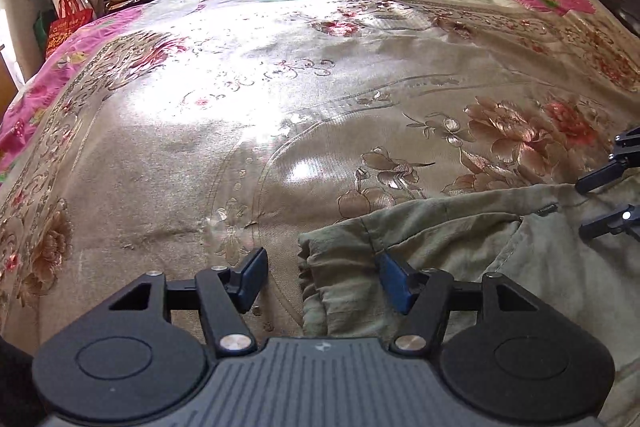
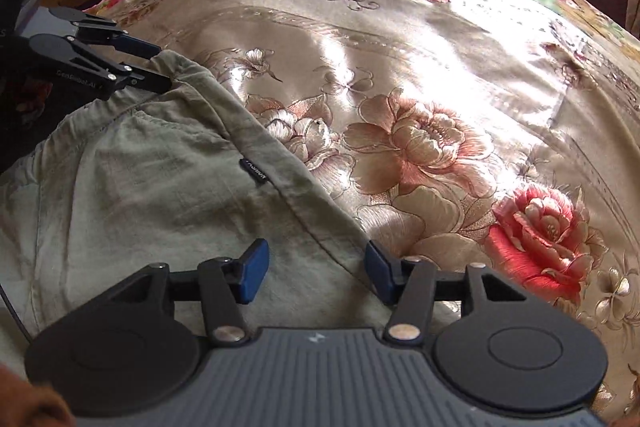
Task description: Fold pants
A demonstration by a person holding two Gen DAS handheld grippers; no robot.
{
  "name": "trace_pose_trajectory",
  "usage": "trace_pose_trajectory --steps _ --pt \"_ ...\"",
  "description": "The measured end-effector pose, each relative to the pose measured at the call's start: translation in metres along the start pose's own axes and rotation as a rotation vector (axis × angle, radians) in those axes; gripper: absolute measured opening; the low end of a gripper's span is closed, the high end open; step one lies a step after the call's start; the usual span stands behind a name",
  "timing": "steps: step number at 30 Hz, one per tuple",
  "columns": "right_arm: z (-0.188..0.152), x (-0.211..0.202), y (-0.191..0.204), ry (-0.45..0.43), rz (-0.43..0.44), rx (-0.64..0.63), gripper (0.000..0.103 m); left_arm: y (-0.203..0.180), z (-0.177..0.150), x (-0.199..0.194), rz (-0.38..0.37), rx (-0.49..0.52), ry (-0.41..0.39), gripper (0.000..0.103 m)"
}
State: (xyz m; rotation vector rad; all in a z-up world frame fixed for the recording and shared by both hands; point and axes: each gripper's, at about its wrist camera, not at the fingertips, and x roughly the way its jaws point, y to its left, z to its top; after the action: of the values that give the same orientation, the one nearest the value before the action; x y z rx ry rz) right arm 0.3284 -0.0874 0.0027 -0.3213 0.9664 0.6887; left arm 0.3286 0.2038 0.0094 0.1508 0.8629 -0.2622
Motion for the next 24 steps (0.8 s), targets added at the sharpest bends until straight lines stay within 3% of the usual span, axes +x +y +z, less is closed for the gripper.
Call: trace_pose_trajectory --steps 3,7,8,9,10,11,12,15,19,24 --pt "-0.002 -0.001 -0.006 0.007 0.016 -0.009 0.055 -0.003 0.0 -0.001 -0.043 0.025 0.005 0.076" --pt "-0.001 0.008 -0.011 -0.007 0.024 0.06 0.054 -0.006 0.004 0.014 -0.018 0.007 0.021 0.083" --pt "0.0 0.008 -0.008 -0.005 0.019 0.05 0.047 -0.006 0.006 0.015 -0.013 0.001 0.023 0.082" --pt "0.002 0.008 -0.004 0.004 0.02 0.032 0.03 -0.007 0.006 0.014 -0.006 0.004 0.024 0.077" --pt "0.004 0.007 -0.001 0.016 0.022 0.031 0.019 -0.009 0.007 0.012 -0.005 0.018 0.025 0.07" --pt "0.007 0.007 0.001 0.029 0.01 0.036 0.002 -0.011 0.007 0.011 -0.012 0.031 0.028 0.056" --pt "0.009 0.005 0.004 0.031 0.002 0.035 0.002 -0.014 0.008 0.008 -0.008 0.041 0.03 0.046" --pt "0.012 -0.011 0.014 0.002 -0.003 0.014 0.002 -0.022 0.01 0.001 0.025 0.087 0.024 0.038" --pt "0.011 -0.057 0.036 -0.086 0.005 -0.019 0.002 -0.027 0.006 -0.034 0.042 0.114 -0.038 0.036" --pt "-0.021 -0.14 0.087 -0.185 0.046 -0.055 0.002 -0.024 -0.029 -0.122 0.034 0.073 -0.162 0.036"
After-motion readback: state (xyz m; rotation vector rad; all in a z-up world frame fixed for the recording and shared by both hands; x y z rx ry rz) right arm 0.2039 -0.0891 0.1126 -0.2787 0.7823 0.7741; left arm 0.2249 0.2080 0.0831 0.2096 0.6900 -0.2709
